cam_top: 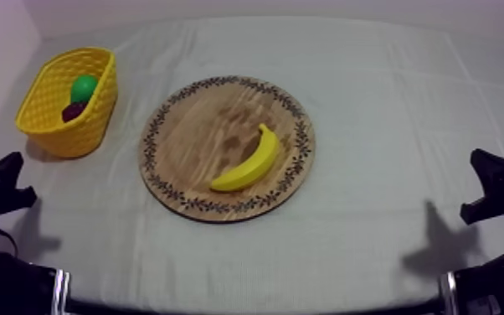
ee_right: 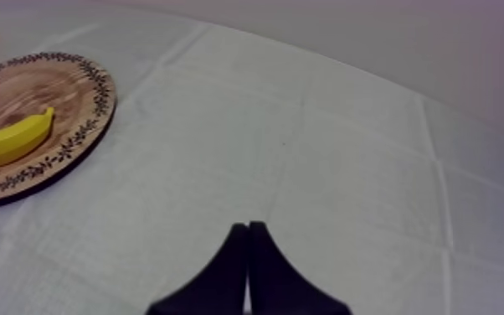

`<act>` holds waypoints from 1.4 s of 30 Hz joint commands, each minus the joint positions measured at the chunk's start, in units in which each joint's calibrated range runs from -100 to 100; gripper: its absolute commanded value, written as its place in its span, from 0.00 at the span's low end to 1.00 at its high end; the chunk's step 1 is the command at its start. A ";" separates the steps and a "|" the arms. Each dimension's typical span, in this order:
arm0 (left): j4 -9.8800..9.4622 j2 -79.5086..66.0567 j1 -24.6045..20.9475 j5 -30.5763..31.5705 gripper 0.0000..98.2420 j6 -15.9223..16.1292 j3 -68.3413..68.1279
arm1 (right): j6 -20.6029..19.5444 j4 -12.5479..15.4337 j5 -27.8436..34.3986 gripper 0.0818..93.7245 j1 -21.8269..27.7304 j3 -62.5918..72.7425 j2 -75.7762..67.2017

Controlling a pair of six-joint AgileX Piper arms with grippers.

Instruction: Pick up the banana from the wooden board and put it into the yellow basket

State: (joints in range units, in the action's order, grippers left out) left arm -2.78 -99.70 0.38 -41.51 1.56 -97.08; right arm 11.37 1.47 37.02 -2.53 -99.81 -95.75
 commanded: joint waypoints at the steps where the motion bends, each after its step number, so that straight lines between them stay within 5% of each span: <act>1: 0.55 -0.04 -0.93 9.34 0.00 -11.25 -2.81 | -0.12 -0.32 0.24 0.00 0.08 0.03 0.00; 34: 0.77 -0.04 -0.77 9.34 0.00 -11.76 -2.86 | -0.17 -0.32 0.24 0.00 0.08 0.03 0.00; 42: 1.59 -0.04 -1.04 9.43 0.00 -4.79 -2.69 | -0.16 -0.32 0.24 0.00 0.08 0.03 0.00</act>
State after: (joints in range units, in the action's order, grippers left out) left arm -1.24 -99.70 -0.60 -32.17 -5.68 -99.85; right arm 11.21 1.15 37.26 -2.45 -99.81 -95.75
